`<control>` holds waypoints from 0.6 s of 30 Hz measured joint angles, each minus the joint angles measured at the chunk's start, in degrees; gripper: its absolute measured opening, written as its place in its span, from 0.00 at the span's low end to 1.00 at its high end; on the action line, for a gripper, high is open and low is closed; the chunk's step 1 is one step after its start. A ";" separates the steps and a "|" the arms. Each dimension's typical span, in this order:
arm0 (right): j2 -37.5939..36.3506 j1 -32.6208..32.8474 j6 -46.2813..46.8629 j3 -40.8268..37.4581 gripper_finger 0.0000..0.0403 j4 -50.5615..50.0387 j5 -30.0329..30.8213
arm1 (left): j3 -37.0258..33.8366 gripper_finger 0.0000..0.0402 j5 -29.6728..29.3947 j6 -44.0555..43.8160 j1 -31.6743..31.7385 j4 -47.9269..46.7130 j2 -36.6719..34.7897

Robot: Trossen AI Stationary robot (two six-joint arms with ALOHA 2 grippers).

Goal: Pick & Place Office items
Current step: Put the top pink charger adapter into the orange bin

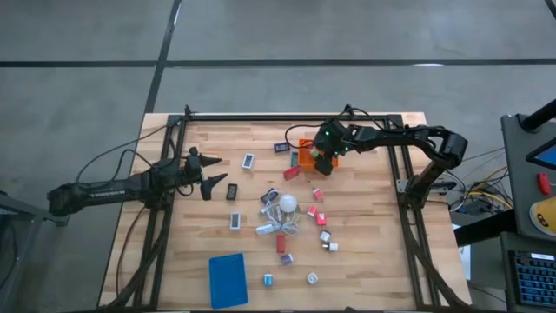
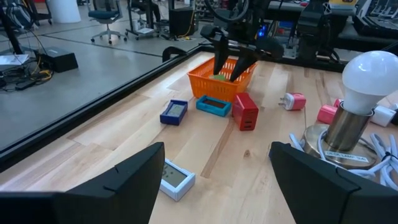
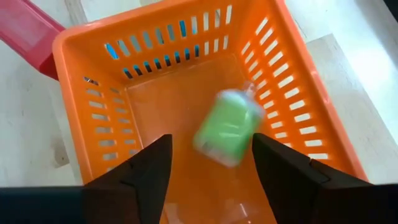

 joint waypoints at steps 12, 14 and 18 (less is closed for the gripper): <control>-1.87 0.27 -1.45 -0.02 0.56 4.61 0.48 | -0.02 0.75 -0.02 0.00 0.00 -0.06 0.02; -3.09 0.61 -1.70 -0.02 0.56 5.21 0.48 | -0.01 0.75 -0.02 0.00 0.00 -0.26 0.04; -5.68 1.76 -1.42 -0.02 0.56 4.93 0.46 | -0.01 0.75 -0.02 0.00 0.00 -0.38 0.05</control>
